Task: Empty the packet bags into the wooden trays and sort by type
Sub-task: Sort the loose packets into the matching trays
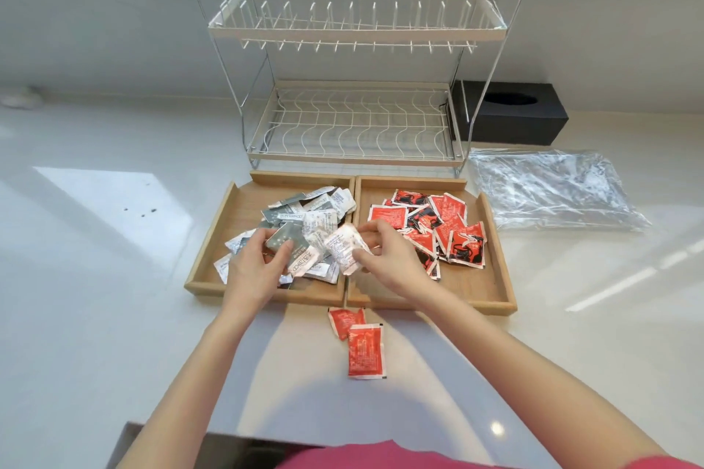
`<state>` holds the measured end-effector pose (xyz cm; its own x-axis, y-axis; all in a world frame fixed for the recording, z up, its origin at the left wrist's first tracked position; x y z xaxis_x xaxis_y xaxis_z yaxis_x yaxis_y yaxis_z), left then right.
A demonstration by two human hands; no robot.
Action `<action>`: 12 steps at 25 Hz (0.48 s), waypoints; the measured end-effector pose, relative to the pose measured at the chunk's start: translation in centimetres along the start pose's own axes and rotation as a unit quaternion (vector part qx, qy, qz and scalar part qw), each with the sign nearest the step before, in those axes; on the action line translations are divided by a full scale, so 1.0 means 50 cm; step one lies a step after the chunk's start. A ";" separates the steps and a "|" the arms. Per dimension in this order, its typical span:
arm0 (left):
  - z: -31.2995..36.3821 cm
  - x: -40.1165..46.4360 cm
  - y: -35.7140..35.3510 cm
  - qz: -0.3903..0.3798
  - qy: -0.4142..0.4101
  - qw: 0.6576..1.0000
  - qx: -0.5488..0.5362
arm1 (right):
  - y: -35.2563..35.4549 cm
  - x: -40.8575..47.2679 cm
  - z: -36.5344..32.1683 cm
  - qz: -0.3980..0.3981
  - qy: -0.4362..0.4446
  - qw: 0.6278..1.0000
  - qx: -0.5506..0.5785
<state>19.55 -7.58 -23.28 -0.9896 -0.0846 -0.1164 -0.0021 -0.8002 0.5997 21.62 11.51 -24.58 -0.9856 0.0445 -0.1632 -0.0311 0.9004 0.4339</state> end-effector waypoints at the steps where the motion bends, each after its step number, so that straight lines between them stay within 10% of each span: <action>1: -0.003 0.014 0.007 -0.010 0.001 1.000 0.000 | -0.013 0.016 -0.012 0.003 0.001 1.000 -0.003; 12: -0.024 0.030 -0.005 0.003 -0.079 0.977 0.198 | -0.024 -0.016 -0.025 -0.015 0.055 0.987 -0.152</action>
<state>18.25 -8.21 -24.57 -0.9995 0.0299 -0.0066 -0.0208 -0.5053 0.8627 22.22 9.85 -23.86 -0.9950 -0.0434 -0.0900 -0.0931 0.7290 0.6782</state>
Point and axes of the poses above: each hand's wrist, its own x-axis towards the middle knuckle, its own y-axis out of the back of the hand, z = x × y, the point moved 6 cm from there along x, towards the middle knuckle, and after that the axes turned 3 degrees about y, right-handed, at the moved point
